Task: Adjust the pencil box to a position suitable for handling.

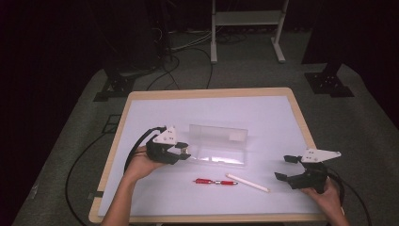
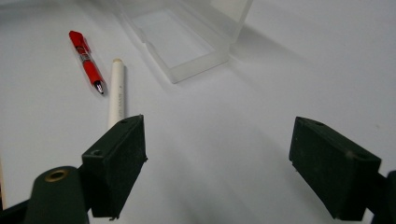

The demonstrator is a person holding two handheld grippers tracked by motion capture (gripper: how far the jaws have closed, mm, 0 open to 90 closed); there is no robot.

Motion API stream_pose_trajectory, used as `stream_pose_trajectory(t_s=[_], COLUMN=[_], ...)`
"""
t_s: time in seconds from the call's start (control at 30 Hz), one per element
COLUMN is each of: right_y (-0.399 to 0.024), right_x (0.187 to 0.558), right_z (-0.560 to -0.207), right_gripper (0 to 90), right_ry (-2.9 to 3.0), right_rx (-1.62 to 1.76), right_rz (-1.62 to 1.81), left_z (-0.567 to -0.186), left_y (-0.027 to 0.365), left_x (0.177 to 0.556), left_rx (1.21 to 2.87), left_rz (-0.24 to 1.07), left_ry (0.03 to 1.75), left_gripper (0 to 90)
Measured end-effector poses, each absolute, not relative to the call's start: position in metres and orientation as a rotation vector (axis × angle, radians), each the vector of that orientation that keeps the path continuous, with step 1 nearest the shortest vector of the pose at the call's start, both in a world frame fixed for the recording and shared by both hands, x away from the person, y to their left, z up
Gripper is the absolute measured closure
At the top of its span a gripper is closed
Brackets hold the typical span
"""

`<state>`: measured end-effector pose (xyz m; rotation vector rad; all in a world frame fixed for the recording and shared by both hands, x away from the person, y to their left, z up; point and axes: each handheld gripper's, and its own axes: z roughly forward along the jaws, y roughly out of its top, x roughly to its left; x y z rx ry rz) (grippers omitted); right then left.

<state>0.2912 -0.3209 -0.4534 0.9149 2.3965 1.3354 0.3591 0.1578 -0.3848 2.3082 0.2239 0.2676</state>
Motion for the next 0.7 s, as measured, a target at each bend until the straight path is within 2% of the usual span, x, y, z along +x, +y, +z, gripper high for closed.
stream_pose_trajectory(t_s=[0.7], right_y=[-0.323], right_x=[0.291], right_z=[-0.451], right_gripper=[17.8], right_ry=[2.384], right_rx=[0.914], right_rz=[1.358], left_z=[-0.389], left_y=[0.143], left_x=[0.387], left_rx=[2.318], left_rz=[0.236], left_ry=[0.191], left_gripper=[58.7])
